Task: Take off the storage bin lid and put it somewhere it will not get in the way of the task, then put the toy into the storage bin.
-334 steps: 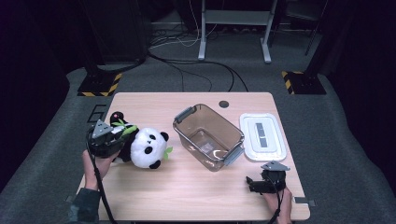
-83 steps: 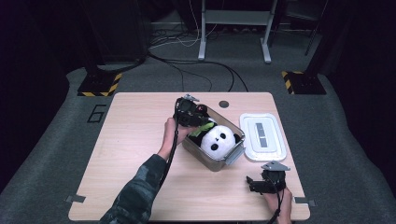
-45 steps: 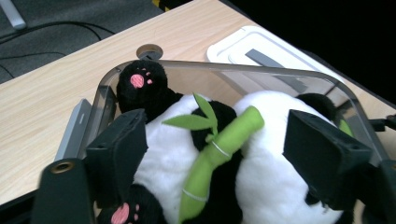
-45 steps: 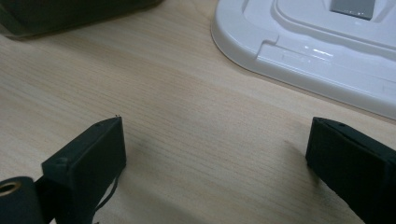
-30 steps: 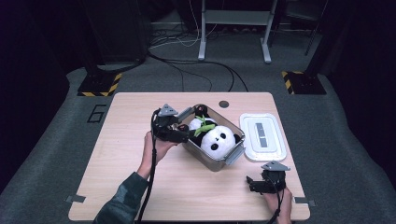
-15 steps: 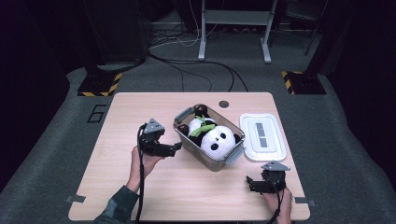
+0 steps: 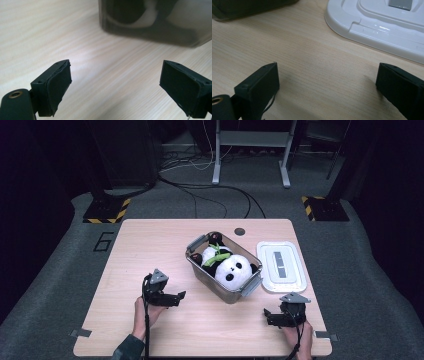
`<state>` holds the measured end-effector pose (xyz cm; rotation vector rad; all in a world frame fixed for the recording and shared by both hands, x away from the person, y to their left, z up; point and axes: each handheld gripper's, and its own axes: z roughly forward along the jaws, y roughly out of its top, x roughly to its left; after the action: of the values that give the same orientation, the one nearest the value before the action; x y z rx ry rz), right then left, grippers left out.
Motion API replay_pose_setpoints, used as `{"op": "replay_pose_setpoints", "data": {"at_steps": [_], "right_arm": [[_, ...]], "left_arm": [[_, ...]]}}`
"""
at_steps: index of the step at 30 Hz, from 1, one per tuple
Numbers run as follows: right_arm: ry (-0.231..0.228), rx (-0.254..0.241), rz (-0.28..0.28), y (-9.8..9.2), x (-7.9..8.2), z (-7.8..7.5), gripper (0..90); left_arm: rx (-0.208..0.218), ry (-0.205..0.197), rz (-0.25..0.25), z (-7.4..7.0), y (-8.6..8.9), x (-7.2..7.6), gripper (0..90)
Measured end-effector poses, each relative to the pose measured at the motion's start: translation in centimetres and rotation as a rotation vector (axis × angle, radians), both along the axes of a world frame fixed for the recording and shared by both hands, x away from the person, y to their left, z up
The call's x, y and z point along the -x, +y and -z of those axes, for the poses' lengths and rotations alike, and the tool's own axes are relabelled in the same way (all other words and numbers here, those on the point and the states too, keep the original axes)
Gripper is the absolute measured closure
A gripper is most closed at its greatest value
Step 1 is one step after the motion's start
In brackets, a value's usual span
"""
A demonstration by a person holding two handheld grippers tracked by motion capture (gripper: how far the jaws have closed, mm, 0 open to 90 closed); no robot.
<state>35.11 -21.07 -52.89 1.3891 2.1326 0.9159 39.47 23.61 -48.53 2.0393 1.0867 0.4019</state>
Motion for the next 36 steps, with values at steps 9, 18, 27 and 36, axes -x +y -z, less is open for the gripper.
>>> {"op": "replay_pose_setpoints", "data": {"at_steps": [9, 18, 27, 36], "right_arm": [[0.0, 0.003, 0.001, 0.0, -0.1, 0.0, 4.1], [-0.001, 0.003, 0.001, 0.0, -0.1, 0.0, 4.2], [0.0, 0.003, 0.006, 0.1, 0.0, 0.0, 4.1], [0.005, 0.001, 0.02, 0.2, -0.1, 0.0, 1.5]], "left_arm": [[-0.009, 0.03, -0.043, 3.4, 1.1, 0.3, 9.4], [-0.019, 0.007, -0.102, 4.3, 1.7, 0.8, 9.6], [-0.109, 0.011, -0.091, 4.4, 1.0, 0.7, 0.0], [-0.107, 0.014, -0.113, 4.4, 0.9, 0.8, 0.0]]}}
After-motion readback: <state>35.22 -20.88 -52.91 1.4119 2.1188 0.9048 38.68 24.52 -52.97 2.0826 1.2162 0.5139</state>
